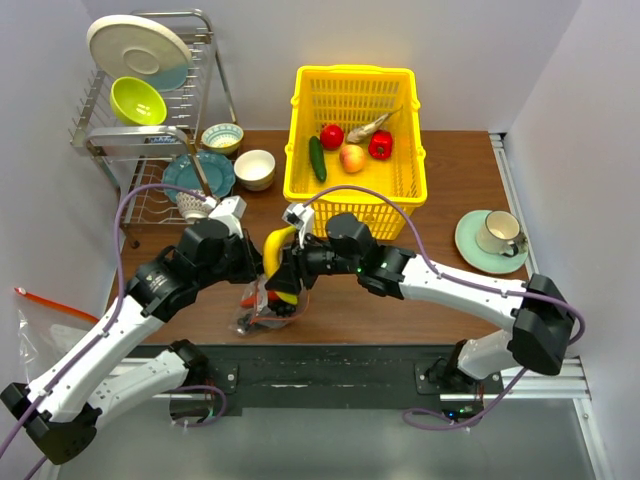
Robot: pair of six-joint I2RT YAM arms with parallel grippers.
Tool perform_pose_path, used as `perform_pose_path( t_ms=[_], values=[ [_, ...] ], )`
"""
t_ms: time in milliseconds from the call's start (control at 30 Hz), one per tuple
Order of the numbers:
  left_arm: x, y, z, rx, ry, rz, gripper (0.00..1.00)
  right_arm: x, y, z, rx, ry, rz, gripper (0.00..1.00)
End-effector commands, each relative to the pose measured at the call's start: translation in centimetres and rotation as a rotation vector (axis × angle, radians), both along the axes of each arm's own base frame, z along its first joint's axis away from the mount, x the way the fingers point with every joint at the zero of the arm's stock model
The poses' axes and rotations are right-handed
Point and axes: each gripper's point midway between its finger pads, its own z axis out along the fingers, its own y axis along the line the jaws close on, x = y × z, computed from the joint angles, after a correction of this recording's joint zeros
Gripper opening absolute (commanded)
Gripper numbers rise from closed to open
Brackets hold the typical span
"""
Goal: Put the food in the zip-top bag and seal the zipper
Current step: Place the fake fruit in the zipper food storage bag.
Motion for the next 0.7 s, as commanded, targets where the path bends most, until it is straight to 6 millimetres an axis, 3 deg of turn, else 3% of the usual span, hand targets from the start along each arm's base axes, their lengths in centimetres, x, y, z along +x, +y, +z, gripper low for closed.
perform_pose_path(
  t_ms=[0, 33, 200, 500, 667],
  values=[
    [-0.3, -2.2, 2.2, -0.109, -0.030, -0.076, 0.00, 1.7, 1.7, 0.3, 0.029, -0.054, -0.037, 0.47],
    [-0.3, -2.2, 2.3, -0.109, -0.033, -0.074, 0.00, 1.7, 1.8, 0.0, 0.025, -0.051, -0.037, 0.54],
    [-0.1, -2.2, 2.3, -0.098, -0.034, -0.072, 0.00, 2.1, 1.6, -1.5, -0.015, -0.040, -0.059, 0.74],
    [0.3, -2.2, 2.2, -0.079, -0.032, -0.065, 0.00, 1.3, -0.8, -2.1, -0.073, -0.042, -0.084, 0.80],
    [0.6, -2.0, 2.2, -0.067, -0.036, -0.056, 0.00, 0.7, -2.6, -0.8, -0.093, -0.055, -0.104, 0.83]
  ],
)
